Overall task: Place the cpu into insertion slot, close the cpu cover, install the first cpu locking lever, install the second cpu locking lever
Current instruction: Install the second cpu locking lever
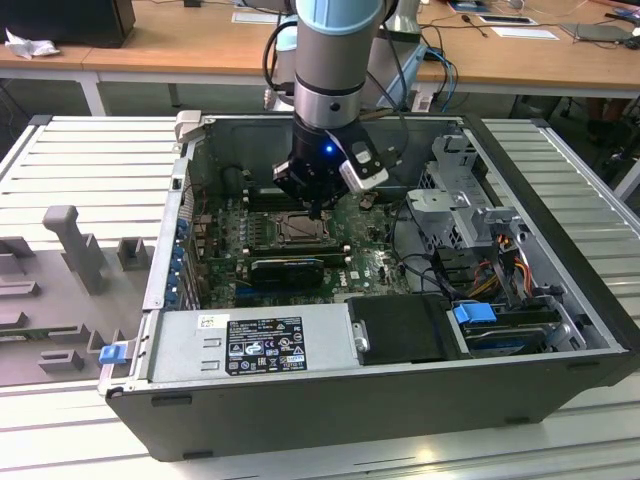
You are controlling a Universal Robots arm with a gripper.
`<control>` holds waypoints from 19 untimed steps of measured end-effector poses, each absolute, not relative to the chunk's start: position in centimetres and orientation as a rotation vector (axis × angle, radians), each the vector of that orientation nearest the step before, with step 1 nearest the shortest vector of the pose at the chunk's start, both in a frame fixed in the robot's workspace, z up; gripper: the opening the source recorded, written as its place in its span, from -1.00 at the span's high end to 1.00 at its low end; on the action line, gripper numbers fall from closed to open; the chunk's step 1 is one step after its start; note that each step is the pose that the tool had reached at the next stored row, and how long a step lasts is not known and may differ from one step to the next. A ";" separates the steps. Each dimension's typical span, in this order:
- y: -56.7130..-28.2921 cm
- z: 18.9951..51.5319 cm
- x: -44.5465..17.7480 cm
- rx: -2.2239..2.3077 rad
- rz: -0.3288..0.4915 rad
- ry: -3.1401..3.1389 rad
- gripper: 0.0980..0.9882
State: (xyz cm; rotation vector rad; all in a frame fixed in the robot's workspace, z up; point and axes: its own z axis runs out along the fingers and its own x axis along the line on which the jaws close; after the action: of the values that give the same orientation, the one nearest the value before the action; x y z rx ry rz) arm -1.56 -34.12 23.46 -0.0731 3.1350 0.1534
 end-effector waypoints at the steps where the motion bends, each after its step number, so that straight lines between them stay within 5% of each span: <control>1: -34.2 23.4 -1.6 -0.073 0.153 3.135 0.98; 19: -37.1 23.8 -1.6 -0.073 0.186 3.147 0.98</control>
State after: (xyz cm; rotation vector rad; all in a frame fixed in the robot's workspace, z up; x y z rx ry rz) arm -1.56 -37.11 23.81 -0.0725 3.1466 0.1861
